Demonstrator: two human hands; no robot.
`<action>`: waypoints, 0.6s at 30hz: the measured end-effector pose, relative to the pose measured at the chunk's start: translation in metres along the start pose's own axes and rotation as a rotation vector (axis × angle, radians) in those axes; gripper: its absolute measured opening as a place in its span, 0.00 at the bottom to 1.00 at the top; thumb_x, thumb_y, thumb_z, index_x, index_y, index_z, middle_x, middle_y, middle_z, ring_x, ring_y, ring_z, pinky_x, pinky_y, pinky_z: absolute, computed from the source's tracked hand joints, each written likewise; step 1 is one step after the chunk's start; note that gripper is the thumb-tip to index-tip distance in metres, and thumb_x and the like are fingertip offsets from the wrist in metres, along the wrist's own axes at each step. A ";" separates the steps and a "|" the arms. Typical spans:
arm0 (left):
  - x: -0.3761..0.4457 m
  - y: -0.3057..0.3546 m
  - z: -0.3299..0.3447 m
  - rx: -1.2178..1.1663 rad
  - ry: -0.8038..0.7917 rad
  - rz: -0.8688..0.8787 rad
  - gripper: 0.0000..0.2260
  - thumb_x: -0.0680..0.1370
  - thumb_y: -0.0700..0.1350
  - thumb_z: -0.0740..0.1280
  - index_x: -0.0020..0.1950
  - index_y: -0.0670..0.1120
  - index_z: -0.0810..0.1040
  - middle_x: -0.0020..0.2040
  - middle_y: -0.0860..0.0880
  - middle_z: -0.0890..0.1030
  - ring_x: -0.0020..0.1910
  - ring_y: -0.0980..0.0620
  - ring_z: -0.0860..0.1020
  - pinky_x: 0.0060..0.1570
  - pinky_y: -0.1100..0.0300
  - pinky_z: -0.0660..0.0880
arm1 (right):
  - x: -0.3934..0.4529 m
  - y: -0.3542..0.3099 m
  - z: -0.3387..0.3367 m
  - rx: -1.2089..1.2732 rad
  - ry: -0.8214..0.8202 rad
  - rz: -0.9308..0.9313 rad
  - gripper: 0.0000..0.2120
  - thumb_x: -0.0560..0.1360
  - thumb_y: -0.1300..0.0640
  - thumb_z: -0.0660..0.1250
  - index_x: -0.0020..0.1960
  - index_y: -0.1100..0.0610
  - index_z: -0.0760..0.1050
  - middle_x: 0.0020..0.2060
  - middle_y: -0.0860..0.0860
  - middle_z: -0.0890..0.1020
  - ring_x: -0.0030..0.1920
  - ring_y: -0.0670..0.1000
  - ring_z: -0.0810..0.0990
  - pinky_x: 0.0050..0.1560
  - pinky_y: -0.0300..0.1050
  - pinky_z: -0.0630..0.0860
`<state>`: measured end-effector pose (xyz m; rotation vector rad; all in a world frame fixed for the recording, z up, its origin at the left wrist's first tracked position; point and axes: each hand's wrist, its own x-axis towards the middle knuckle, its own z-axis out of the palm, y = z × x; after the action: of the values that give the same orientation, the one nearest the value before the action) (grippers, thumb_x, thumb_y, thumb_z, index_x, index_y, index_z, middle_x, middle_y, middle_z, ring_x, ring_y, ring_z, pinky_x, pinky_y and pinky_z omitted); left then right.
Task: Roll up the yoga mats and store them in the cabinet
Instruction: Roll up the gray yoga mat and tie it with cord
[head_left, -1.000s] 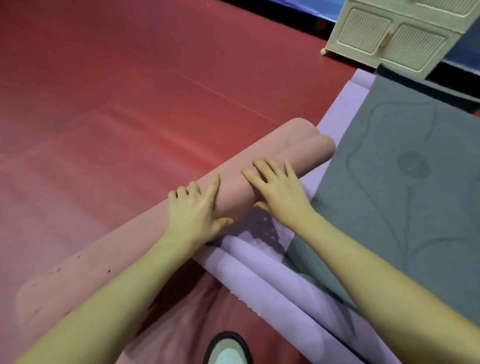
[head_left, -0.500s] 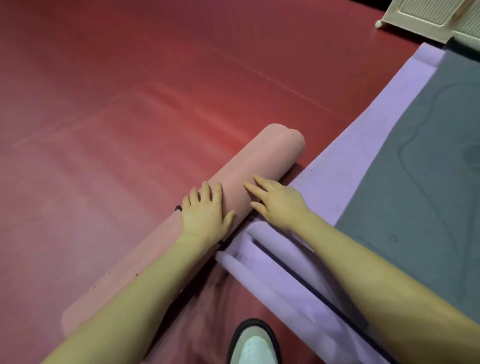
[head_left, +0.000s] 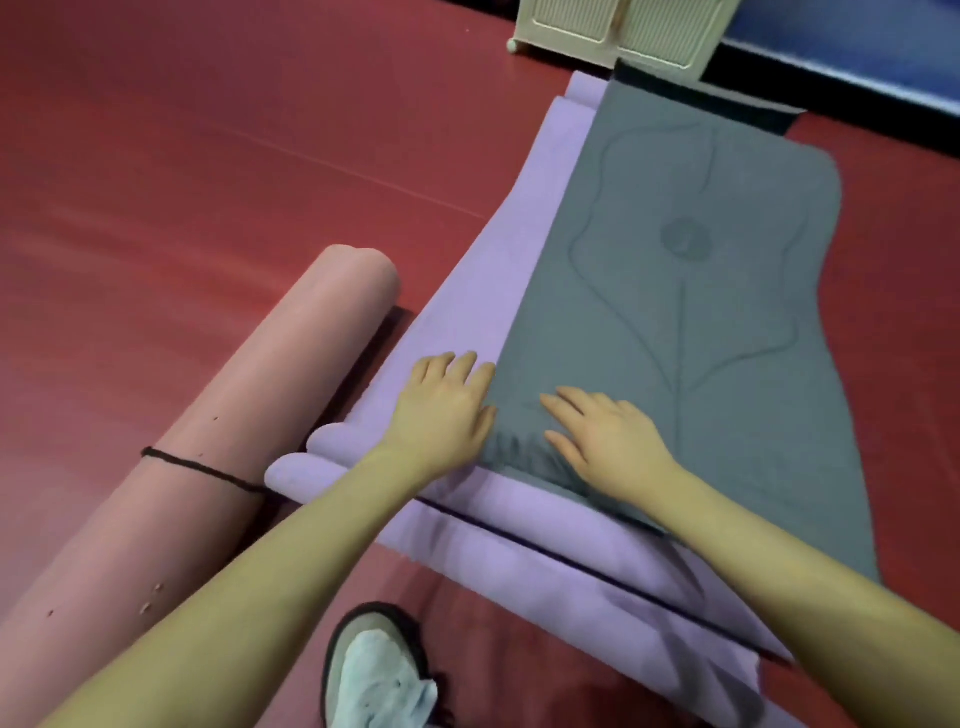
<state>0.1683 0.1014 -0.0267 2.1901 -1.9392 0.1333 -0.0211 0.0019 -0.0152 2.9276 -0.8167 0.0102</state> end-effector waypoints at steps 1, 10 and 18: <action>0.006 0.016 0.002 0.004 -0.023 0.041 0.22 0.70 0.52 0.55 0.51 0.41 0.81 0.48 0.41 0.82 0.43 0.40 0.80 0.45 0.53 0.76 | -0.018 0.012 0.003 -0.004 -0.009 0.032 0.18 0.69 0.50 0.68 0.56 0.57 0.79 0.49 0.55 0.82 0.40 0.57 0.82 0.33 0.49 0.77; 0.020 0.142 0.042 -0.021 -0.295 0.276 0.20 0.79 0.56 0.56 0.65 0.46 0.73 0.62 0.45 0.76 0.59 0.42 0.74 0.57 0.54 0.67 | -0.165 0.081 0.038 0.137 -0.164 0.364 0.26 0.75 0.38 0.53 0.63 0.52 0.76 0.58 0.51 0.79 0.55 0.55 0.79 0.54 0.50 0.69; 0.017 0.168 0.080 -0.034 -0.228 0.380 0.26 0.70 0.64 0.55 0.50 0.47 0.83 0.46 0.45 0.83 0.42 0.41 0.82 0.40 0.53 0.78 | -0.196 0.098 0.068 0.375 0.076 0.371 0.23 0.73 0.38 0.54 0.52 0.49 0.81 0.48 0.46 0.82 0.50 0.51 0.79 0.53 0.40 0.52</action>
<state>-0.0019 0.0494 -0.0845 1.8606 -2.4461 -0.0956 -0.2410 0.0123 -0.0803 3.0247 -1.4736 0.3347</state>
